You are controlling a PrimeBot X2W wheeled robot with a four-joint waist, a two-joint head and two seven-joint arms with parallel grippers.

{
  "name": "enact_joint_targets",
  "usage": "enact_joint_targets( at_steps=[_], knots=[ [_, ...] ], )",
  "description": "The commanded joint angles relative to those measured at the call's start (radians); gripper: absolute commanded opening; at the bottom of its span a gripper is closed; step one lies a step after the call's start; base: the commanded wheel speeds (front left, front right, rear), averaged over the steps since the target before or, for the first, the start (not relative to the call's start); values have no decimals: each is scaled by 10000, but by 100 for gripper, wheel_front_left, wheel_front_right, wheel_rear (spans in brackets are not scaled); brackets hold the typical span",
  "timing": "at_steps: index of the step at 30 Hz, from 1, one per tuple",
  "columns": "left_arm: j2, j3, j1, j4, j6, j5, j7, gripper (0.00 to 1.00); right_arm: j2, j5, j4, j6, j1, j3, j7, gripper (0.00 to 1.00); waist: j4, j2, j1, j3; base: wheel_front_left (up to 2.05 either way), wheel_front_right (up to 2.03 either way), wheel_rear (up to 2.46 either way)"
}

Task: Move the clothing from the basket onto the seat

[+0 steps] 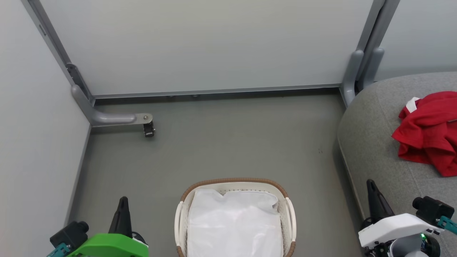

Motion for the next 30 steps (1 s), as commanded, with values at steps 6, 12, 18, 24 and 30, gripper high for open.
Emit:
enact_joint_targets(
  at_steps=[6,12,18,24,30],
  knots=[
    [19,282,-409,-215,-148,-1011,290,0,-61,1184,-146,-3,-363,-118,281,0,-48,0,0,5,0,0,0],
    [12,455,-495,-262,-200,-1717,507,0,-68,2033,-142,-4,-428,-180,497,0,-92,0,0,10,0,0,0],
    [5,605,-562,-309,-245,-2379,708,0,-74,2831,-139,-4,-494,-240,695,0,-136,0,0,15,0,0,0],
    [-1,759,-625,-352,-291,-3002,894,0,-81,3582,-135,-5,-539,-297,875,0,-180,0,0,19,0,0,0],
    [-6,889,-698,-392,-343,-3596,1069,0,-87,4290,-130,-5,-592,-345,1049,0,-223,0,0,24,0,0,0]
  ],
)
